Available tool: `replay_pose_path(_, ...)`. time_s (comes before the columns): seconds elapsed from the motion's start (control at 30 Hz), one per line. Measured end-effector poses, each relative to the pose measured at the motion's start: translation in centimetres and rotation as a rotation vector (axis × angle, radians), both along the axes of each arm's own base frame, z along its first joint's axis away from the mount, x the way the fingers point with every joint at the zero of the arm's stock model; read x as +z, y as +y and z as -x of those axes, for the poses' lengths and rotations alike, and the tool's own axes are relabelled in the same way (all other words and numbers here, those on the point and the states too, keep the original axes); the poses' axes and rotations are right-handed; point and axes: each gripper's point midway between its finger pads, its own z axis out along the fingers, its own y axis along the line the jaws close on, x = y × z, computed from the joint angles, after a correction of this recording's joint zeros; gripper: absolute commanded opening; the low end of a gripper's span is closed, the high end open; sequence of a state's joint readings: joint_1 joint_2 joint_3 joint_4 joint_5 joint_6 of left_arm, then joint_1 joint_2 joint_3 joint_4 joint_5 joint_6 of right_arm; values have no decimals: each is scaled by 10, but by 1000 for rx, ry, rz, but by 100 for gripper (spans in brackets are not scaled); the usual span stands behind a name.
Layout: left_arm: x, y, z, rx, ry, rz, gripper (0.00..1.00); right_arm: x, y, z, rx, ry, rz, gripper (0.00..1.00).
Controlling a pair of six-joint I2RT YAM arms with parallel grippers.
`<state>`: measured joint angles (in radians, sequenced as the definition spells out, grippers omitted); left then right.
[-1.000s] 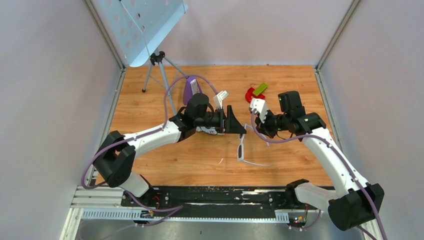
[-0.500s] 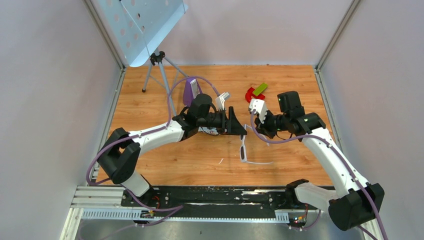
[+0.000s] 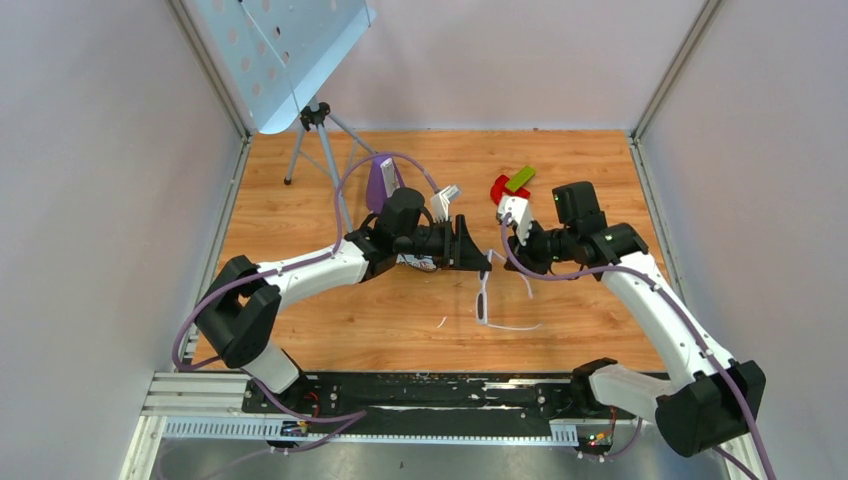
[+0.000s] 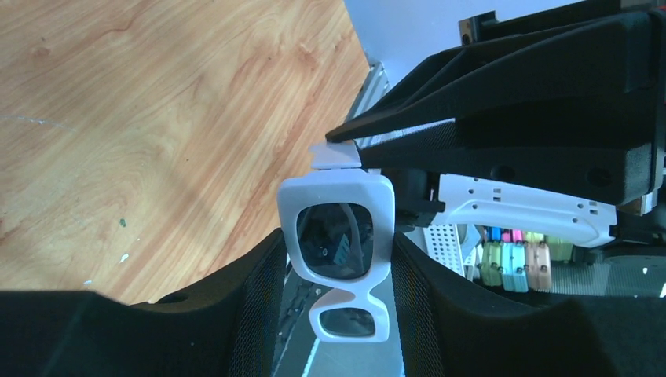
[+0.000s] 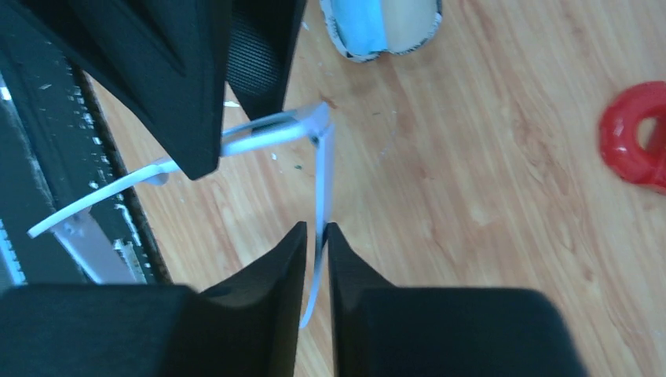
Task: Organize the sunglasses
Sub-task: Fold the sunglasses at the center of the board.
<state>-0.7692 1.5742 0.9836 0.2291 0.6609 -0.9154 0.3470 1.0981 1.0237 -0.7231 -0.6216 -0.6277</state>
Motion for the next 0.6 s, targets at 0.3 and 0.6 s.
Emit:
replay_pose_path(0.3, -3, 1, -2, 3, -29, -13, 29, -3, 26, 21, 31, 221, -148, 37)
replay_pose_path(0.6, -10, 3, -2, 2, -40, -27, 26, 1, 33, 42, 68, 350, -213, 42)
